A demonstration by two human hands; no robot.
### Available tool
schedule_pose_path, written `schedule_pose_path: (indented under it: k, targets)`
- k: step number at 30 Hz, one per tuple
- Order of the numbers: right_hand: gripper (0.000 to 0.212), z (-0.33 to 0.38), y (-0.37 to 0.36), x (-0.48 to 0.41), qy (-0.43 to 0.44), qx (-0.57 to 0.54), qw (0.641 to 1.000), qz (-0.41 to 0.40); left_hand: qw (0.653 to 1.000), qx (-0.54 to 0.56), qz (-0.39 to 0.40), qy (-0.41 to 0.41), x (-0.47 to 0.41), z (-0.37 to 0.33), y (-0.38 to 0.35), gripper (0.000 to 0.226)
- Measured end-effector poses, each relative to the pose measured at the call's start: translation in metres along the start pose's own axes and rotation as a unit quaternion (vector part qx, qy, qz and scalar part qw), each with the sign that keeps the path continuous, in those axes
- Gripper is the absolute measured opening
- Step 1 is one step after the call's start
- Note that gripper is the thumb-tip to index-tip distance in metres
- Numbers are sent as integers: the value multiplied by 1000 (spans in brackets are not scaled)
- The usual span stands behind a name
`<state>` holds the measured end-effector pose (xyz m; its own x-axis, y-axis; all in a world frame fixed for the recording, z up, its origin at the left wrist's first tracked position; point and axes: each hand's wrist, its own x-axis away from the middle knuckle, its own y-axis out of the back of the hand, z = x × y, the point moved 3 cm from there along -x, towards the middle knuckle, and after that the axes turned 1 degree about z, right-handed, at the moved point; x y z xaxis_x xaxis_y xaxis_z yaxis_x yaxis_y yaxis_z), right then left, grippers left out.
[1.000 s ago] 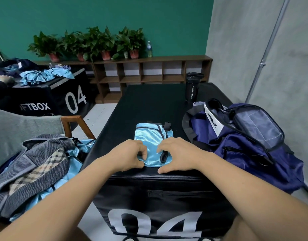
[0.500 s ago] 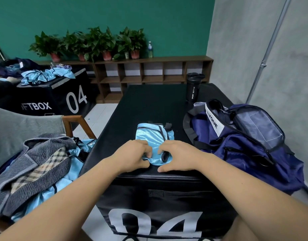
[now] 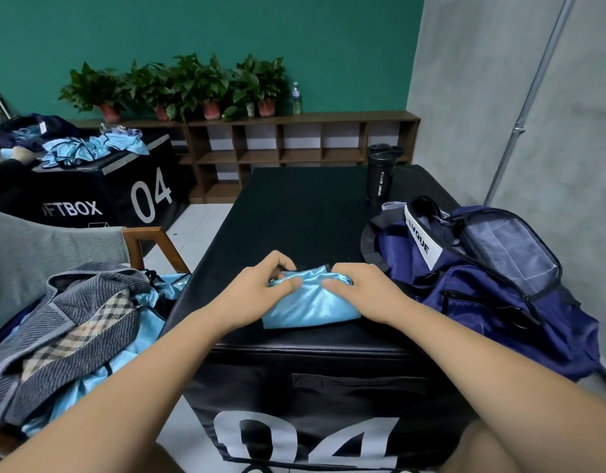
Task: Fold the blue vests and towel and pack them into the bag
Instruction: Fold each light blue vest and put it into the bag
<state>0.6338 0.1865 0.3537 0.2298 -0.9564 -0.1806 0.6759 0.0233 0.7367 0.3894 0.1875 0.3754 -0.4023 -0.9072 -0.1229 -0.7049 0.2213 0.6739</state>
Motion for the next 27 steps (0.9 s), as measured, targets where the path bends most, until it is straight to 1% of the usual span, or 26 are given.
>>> schedule_pose_path:
  k: [2,4,5,7,9,10,13,17,20,22,25,27]
  targets:
    - [37,-3,1,-2,-23,-13,1000,-16,1000,3,-7,4,1,3,1,37]
    - [32,-6,-1,-4,-39,-10,999,-26,1000,10,-11,14,0,9,-1,42]
    - [29,-7,-2,-4,-47,-6,998,-31,999,18,-17,22,-1,12,-3,38]
    - [24,-9,-5,-6,-64,-2,997,-43,998,28,-37,32,-4,17,-8,23]
    - [19,-9,-9,-8,-76,-1,996,-47,998,13,-51,37,-8,21,-16,8]
    - [17,-8,-10,-9,-78,-4,996,-45,998,4,-52,40,-10,23,-21,8]
    - [12,-5,-12,-11,-86,0,995,-47,997,-16,-58,54,-17,25,-28,16]
    - [29,-6,-11,-11,-119,37,990,-62,993,-65,-76,70,-24,27,-31,22]
    - [32,-6,-16,-15,-142,97,983,-57,986,-119,-97,67,-26,28,-36,20]
    - [32,-3,-17,-17,-150,172,972,-48,978,-156,-107,82,-28,30,-37,26]
    - [32,6,-17,-16,-118,280,951,-54,965,-215,-110,105,-31,29,-39,36]
    - [30,11,-18,-16,-96,330,937,-64,958,-239,-111,111,-32,28,-40,37]
